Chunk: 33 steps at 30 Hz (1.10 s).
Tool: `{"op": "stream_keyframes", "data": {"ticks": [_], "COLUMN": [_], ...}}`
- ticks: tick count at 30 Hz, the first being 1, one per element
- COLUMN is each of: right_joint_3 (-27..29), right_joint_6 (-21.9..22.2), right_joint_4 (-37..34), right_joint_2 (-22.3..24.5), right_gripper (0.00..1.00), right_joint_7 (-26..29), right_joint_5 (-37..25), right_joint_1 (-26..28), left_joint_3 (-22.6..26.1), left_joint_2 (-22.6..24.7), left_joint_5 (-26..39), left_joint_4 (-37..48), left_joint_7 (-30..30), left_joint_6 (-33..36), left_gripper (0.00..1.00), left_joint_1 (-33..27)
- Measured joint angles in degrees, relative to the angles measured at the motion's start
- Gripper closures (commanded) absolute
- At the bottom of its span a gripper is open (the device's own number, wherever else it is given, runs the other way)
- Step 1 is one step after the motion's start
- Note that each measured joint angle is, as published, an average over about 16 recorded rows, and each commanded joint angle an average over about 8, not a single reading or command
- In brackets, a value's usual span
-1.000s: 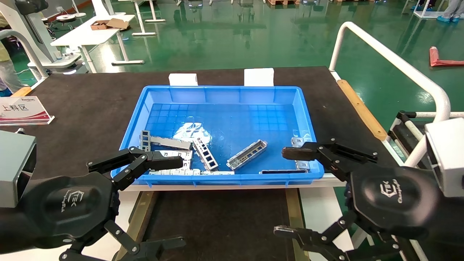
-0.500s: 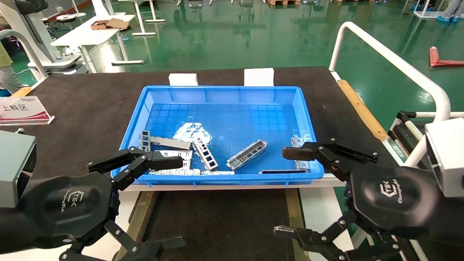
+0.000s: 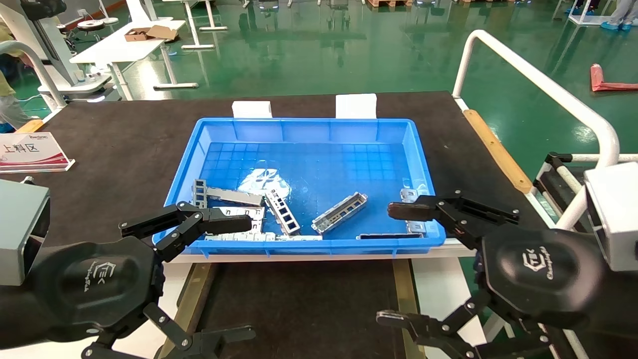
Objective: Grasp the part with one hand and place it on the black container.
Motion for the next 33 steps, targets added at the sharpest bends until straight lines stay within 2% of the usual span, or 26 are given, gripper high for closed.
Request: {"op": "stream_keyframes", "data": {"ticks": [20, 33], "right_joint_3": [0.00, 0.00], "right_joint_6": [0.00, -0.01], "right_joint_4": [0.00, -0.01], "right_joint_2": [0.00, 0.00], "right_gripper": [0.00, 0.00], "right_joint_7": [0.00, 0.00], "right_joint_5": [0.00, 0.00], "right_joint_1": [0.00, 0.00], "left_joint_3": [0.03, 2.20], "left_joint_2": [0.06, 3.34], "left_joint_5": [0.45, 6.02], "left_joint_4": [0.09, 3.27], "left_joint_7": [0.14, 1.50], "left_joint_6": [-0.25, -2.71], "left_gripper": [0.00, 0.00], "left_joint_1": [-0.31, -3.66]}}
